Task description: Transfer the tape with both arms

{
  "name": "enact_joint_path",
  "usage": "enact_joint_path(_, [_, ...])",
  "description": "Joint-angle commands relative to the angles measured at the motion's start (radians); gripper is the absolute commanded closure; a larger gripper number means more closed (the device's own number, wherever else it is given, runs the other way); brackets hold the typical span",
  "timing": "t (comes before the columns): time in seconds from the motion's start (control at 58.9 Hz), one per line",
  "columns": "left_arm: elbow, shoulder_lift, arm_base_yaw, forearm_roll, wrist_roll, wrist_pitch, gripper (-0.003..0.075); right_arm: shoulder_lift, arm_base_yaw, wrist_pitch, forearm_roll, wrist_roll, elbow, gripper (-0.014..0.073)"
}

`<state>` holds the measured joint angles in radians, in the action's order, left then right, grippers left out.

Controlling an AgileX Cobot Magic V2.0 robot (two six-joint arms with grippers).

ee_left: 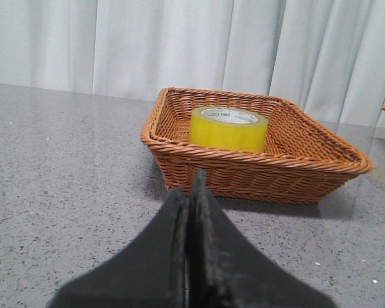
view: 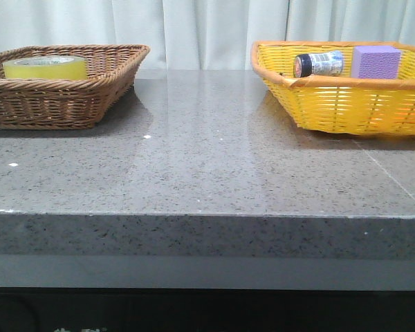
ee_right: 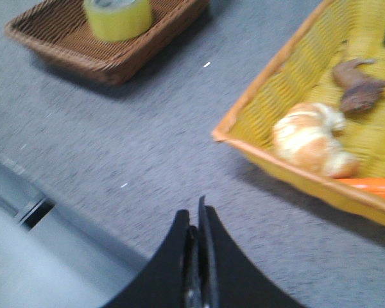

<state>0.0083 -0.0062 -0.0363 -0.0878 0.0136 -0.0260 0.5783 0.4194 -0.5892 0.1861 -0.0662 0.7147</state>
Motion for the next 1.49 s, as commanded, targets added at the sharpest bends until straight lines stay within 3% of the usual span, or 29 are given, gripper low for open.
enact_joint_path(0.0, [0.039,-0.018,-0.007,-0.008,-0.002,0.083,0.074,-0.093,-0.089,0.206,0.009,-0.003,-0.07,0.0663])
enact_joint_path(0.255, [0.039,-0.018,-0.007,-0.008,-0.002,0.083,0.074,-0.452,-0.324,0.508,0.009,-0.003,-0.477,0.0663])
enact_joint_path(0.527, [0.039,-0.018,-0.007,-0.008,-0.002,0.083,0.074,-0.613,-0.35,0.626,0.009,-0.003,-0.715,0.0663])
enact_joint_path(1.07, [0.039,-0.018,-0.007,-0.008,-0.002,0.083,0.074,-0.615,-0.35,0.619,0.008,-0.003,-0.716,0.0663])
enact_joint_path(1.223, [0.039,-0.018,-0.007,-0.008,-0.002,0.083,0.074,-0.615,-0.35,0.673,-0.07,0.057,-0.716,0.0663])
enact_joint_path(1.478, [0.039,-0.018,-0.007,-0.008,-0.002,0.083,0.074,-0.615,-0.35,0.711,-0.08,0.059,-0.716,0.0663])
